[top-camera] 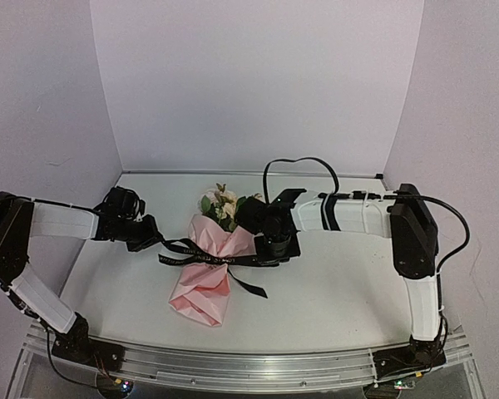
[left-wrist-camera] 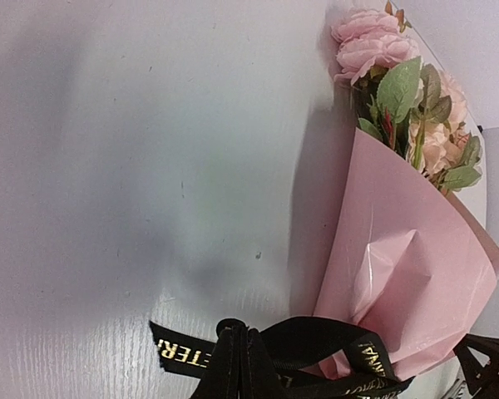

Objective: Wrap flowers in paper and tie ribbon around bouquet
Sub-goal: Tie the half-tied ribbon around the folded bouquet.

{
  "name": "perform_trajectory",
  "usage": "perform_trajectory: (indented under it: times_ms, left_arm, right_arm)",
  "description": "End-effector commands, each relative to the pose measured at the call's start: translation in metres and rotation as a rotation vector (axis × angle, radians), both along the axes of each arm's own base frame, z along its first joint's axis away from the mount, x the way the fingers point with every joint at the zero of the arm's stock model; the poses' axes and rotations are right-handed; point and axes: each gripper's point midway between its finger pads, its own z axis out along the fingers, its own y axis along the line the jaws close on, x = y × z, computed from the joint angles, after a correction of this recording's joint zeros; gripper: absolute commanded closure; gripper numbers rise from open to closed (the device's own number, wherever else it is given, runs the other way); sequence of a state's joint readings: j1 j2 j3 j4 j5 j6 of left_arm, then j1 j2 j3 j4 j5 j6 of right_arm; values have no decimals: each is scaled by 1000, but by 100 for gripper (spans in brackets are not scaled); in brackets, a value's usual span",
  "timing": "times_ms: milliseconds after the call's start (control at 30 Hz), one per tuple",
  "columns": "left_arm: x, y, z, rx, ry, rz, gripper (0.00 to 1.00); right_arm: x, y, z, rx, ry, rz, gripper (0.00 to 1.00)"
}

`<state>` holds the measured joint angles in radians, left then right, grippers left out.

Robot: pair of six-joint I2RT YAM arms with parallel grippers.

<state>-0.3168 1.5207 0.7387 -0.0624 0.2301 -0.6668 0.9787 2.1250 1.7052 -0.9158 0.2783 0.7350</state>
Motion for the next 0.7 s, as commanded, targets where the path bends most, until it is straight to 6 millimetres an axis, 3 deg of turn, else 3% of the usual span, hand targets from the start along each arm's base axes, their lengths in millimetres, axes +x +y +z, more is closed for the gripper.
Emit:
perform_trajectory:
  times_ms: [0,400,667]
  left_arm:
    - [6,11,16,-5,-59,82,100]
    - [-9,44,-18,90,39,229,100]
    - [-15,57,-22,104,49,271,100]
  right_arm:
    - [6,-33,22,-205,-62,50,100]
    - [1,-68,1,-341,-16,28,100]
    - [-3,-98,-6,-375,13,-28,100]
